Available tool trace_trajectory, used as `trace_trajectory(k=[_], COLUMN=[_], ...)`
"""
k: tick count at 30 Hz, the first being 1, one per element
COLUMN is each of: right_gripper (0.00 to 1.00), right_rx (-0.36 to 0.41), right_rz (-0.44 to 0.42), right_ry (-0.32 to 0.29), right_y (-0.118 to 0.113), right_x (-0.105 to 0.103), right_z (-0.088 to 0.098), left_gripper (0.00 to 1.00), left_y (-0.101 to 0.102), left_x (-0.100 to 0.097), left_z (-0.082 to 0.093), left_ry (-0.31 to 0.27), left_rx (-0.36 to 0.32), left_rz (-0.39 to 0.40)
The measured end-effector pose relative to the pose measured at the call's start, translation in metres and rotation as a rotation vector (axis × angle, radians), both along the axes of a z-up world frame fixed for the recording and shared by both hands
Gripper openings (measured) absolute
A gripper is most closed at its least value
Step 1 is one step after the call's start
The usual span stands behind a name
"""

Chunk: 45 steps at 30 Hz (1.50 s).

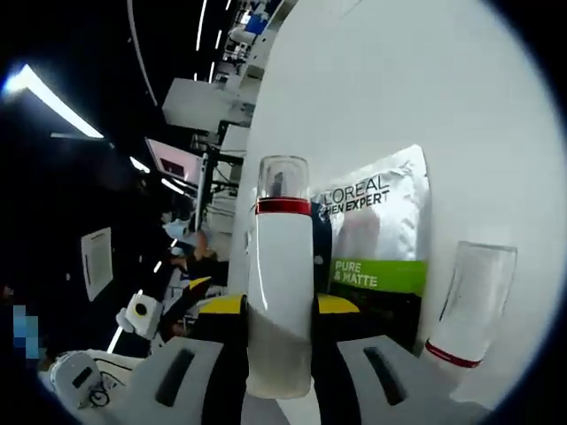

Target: Arrange the skincare products in the storage area until every visible bottle or jar stands upright without overlapping.

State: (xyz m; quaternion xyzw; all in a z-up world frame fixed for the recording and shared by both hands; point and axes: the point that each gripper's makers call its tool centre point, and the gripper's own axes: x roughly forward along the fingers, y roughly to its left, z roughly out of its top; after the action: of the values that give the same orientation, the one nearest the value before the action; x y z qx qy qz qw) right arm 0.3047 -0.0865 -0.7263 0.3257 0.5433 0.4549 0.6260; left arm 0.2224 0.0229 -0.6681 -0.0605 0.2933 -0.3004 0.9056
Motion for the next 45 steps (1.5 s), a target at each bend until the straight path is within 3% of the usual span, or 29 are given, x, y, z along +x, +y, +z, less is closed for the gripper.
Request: trace_trajectory(k=[3,5,9,13,19,24,28,32,36,45], right_gripper=[0.25,0.25,0.25,0.25,0.25,0.25,0.25,0.26,0.26,0.26], right_rx=[0.037,0.063,0.104,0.138,0.206,0.226,0.264,0.279,0.3,0.308], right_rz=[-0.009,-0.019,-0.015,-0.005,0.01,0.042,0.058,0.072,0.08,0.107], right_ry=[-0.009,-0.01,-0.027,-0.053,-0.094,-0.13,-0.154,-0.166,-0.178,-0.214], right_y=[0.003,0.005,0.008,0.014,0.022,0.028,0.032,0.034,0.035,0.037], right_x=[-0.005,-0.008,-0.017,-0.028,-0.04,-0.049,-0.056,-0.063,-0.069,-0.081], right_z=[0.008,0.014,0.023,0.033,0.051,0.059,0.066,0.071,0.076,0.082], left_gripper=[0.88,0.86,0.83,0.81,0.78,0.72,0.72,0.72,0.73,0.63], left_y=[-0.005,-0.013,-0.022,-0.034,-0.046,-0.055,-0.065,-0.072,-0.075,-0.076], left_x=[0.009,0.014,0.025,0.039,0.051,0.06,0.063,0.063,0.065,0.07], left_z=[0.007,0.011,0.013,0.015,0.017,0.028,0.026,0.031,0.029,0.029], left_ry=[0.014,0.054,0.055,0.109,0.098,0.091,0.087,0.095,0.089,0.093], left_rx=[-0.09,-0.178,-0.212,-0.332,-0.352,-0.446,-0.43,-0.481,-0.474,-0.527], left_rz=[-0.002,-0.005,-0.022,-0.012,-0.045,-0.049,-0.066,-0.079,-0.107,-0.1])
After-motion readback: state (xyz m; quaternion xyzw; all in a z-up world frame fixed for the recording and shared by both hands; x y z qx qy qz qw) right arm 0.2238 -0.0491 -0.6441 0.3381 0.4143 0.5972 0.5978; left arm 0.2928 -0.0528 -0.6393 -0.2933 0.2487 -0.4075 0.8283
